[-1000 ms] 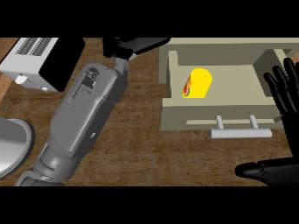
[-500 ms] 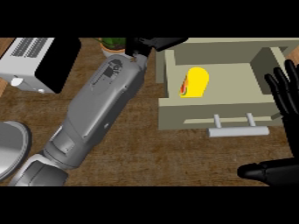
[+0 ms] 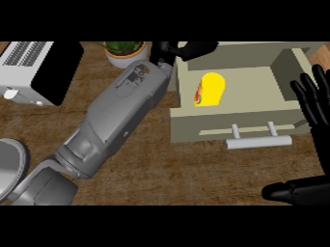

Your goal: Pick up the cup, place it into the drawer and close the drawer

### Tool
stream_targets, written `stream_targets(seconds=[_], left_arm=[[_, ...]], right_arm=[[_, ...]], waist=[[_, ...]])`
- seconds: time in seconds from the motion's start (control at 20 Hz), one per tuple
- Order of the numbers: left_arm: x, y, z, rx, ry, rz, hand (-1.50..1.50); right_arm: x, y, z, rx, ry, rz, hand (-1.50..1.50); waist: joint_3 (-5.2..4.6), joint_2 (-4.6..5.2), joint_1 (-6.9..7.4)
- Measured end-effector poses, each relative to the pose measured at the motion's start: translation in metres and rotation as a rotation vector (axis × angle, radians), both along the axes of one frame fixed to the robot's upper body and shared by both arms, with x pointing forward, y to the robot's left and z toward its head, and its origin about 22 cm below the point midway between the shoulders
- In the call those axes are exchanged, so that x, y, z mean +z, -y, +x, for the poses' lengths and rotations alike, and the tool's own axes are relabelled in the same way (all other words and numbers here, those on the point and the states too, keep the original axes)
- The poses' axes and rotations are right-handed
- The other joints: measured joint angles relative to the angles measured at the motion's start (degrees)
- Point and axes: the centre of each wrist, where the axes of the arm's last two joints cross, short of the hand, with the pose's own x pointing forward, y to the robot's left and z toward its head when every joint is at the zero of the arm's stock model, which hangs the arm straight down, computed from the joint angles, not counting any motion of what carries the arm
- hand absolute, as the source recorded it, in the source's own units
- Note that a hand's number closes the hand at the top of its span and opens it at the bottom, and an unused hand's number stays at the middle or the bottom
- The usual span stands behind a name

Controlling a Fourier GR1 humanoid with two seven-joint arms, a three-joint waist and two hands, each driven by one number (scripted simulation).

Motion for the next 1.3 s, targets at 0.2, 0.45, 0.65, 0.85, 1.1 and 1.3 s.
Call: stream_targets(seconds=[0.2, 0.45, 0.65, 0.85, 1.1, 1.3], left_arm=[[-0.008, 0.003, 0.000, 0.001, -0.010, 0.046, 1.50], [-0.011, 0.006, 0.001, 0.017, -0.018, 0.128, 1.50], [-0.019, 0.007, -0.001, 0.025, -0.017, 0.198, -1.50], [-0.022, 0.009, -0.002, 0.037, -0.022, 0.197, -1.50], [-0.015, 0.015, -0.006, 0.013, -0.008, 0.116, -1.50], [-0.009, 0.018, -0.008, -0.035, 0.020, 0.019, -1.50]], right_arm=[[-0.003, -0.002, 0.004, 0.013, -0.001, 0.002, -1.50], [-0.005, -0.010, 0.006, 0.037, 0.001, 0.000, -1.50], [-0.003, -0.010, 0.011, 0.043, 0.008, 0.008, -1.50], [0.001, -0.015, 0.012, 0.062, 0.016, 0.018, -1.50], [0.004, -0.019, 0.010, 0.089, 0.022, 0.051, -1.50], [0.005, -0.014, 0.007, 0.099, 0.014, 0.074, -1.50]], waist=[[0.01, 0.23, -0.72], [0.04, 0.50, -1.75], [0.05, 0.59, -2.05], [0.03, 0.65, -2.28], [0.02, 0.67, -2.57], [-0.01, 0.37, -1.42]])
